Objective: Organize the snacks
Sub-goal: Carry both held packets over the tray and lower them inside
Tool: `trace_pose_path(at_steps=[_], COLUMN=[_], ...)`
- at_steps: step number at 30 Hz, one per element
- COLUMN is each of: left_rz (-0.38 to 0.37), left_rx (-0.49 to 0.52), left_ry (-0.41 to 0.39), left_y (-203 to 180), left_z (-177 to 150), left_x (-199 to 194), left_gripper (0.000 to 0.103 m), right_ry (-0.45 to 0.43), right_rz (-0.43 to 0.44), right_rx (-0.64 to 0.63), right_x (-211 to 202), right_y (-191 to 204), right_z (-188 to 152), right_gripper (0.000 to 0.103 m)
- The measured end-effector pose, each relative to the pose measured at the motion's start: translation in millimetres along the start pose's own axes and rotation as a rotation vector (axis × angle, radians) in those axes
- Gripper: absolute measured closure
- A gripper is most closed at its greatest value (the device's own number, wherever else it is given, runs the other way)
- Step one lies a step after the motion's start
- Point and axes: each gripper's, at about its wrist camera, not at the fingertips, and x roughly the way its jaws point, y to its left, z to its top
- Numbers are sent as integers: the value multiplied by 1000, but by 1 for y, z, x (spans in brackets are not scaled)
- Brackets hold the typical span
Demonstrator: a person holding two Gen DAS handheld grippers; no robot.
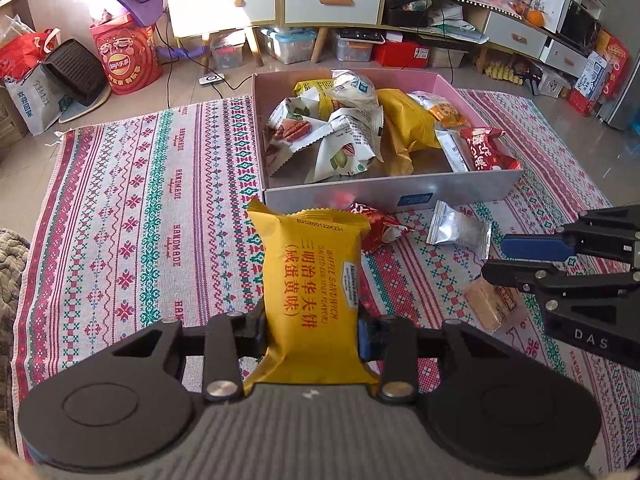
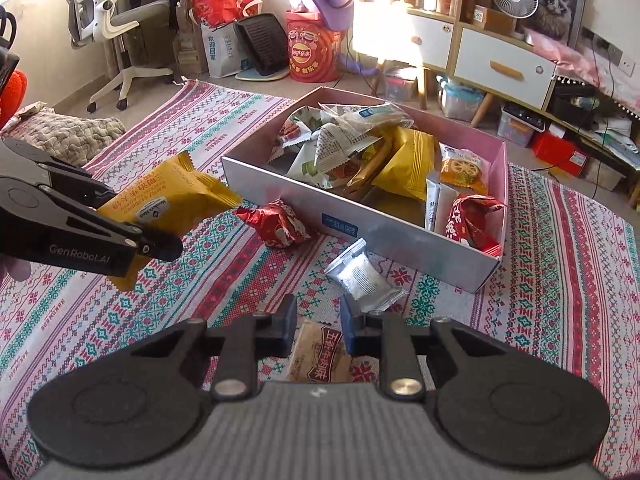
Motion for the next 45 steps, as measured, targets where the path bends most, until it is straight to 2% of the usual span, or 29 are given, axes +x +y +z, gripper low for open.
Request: trace_pose_path(at_steps=[4, 6, 7, 9, 11, 14, 18, 19, 20, 26, 37, 45], left_rz=[-3, -13, -15, -16, -17, -22, -28, -29, -30, -29, -24, -13], left_rx=[-34, -36, -28, -10, 3, 22, 48, 51, 54, 49, 6, -19], left_ry=[-9, -9, -7, 7, 24, 44, 57, 58, 58, 53, -3, -93], left_y=[2, 0, -2, -6, -10, -14, -21, -21, -22, -21, -16, -10], left_z=[7, 8, 7, 6, 3, -1, -5, -6, -6, -5, 9, 48], left_x=[0, 0, 0, 3, 7, 12, 14, 15, 15, 13, 1, -6], left_gripper=[58, 58, 58, 58, 58, 58, 58, 58, 58, 58, 58, 58], right_ry=[31, 52, 59, 85, 107, 136, 163, 161, 160, 152, 35, -41], right_rz=[4, 20, 19, 16, 21, 26, 8, 9, 10, 14, 2, -13], right_rx=[38, 38, 38, 41, 49, 53, 44, 43, 42, 54, 93, 137], right_x=[7, 10, 11, 13, 16, 22, 28, 28, 28, 22, -1, 1], right_y=[-9, -10, -10, -9, -7, -5, -3, -3, -3, -4, -17, -36], right_z=[2, -2, -3, -7, -10, -13, -17, -18, -18, -14, 15, 45], right_gripper=[82, 78, 74, 53, 50, 52, 61, 63, 71, 72, 72, 72])
